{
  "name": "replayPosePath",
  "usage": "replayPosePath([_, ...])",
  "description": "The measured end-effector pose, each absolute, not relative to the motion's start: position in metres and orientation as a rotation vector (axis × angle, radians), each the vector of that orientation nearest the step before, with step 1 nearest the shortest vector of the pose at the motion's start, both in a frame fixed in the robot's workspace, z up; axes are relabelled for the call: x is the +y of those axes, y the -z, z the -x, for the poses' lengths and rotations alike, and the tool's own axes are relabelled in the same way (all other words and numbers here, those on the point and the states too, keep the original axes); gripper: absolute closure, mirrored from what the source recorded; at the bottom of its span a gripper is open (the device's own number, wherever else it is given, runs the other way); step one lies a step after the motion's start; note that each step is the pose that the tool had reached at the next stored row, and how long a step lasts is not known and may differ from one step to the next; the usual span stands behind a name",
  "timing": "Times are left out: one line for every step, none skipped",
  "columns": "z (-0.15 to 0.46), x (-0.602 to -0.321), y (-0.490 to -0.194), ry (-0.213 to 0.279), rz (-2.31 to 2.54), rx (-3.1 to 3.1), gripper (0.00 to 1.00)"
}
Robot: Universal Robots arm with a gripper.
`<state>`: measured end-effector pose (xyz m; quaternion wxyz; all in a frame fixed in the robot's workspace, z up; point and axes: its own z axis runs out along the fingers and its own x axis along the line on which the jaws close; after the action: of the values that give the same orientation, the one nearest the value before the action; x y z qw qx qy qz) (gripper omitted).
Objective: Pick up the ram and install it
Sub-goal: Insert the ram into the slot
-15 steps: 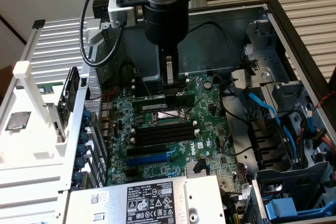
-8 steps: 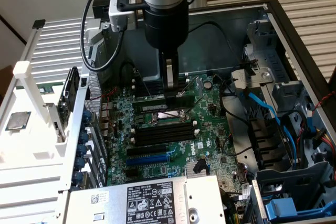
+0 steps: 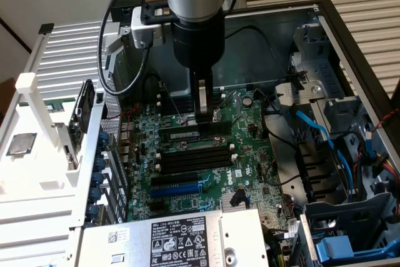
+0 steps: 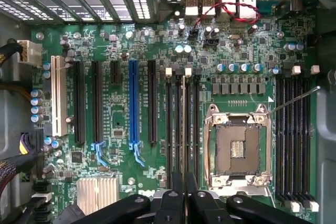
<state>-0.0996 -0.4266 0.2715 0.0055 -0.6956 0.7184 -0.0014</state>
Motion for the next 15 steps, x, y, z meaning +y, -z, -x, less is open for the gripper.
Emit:
replayPosePath([0.1,-0.427,-0.271,0.004,2.178,2.249,0.88])
replayPosePath([0.1,-0.427,-0.27,0.004,2.177,2.249,0.88])
replayPosePath([0.1,-0.427,-0.269,0.004,2.177,2.249,0.88])
replayPosePath([0.099,-0.427,-0.268,0.004,2.178,2.249,0.88])
replayPosePath([0.099,-0.427,-0.267,0.004,2.177,2.249,0.88])
replayPosePath([0.099,-0.427,-0.266,0.005,2.177,2.249,0.88])
replayPosePath([0.099,-0.427,-0.264,0.005,2.177,2.249,0.88])
replayPosePath([0.099,-0.428,-0.263,0.005,2.177,2.249,0.88])
replayPosePath([0.099,-0.428,-0.262,0.005,2.177,2.249,0.88])
replayPosePath([0.099,-0.428,-0.262,0.005,2.178,2.249,0.88])
replayPosePath([0.099,-0.428,-0.261,0.005,2.178,2.249,0.88])
replayPosePath([0.099,-0.428,-0.26,0.008,2.178,2.25,0.88])
replayPosePath([0.099,-0.428,-0.259,0.013,2.179,2.251,0.88])
replayPosePath([0.099,-0.428,-0.259,0.019,2.18,2.251,0.88])
replayPosePath([0.099,-0.428,-0.258,0.025,2.18,2.252,0.88])
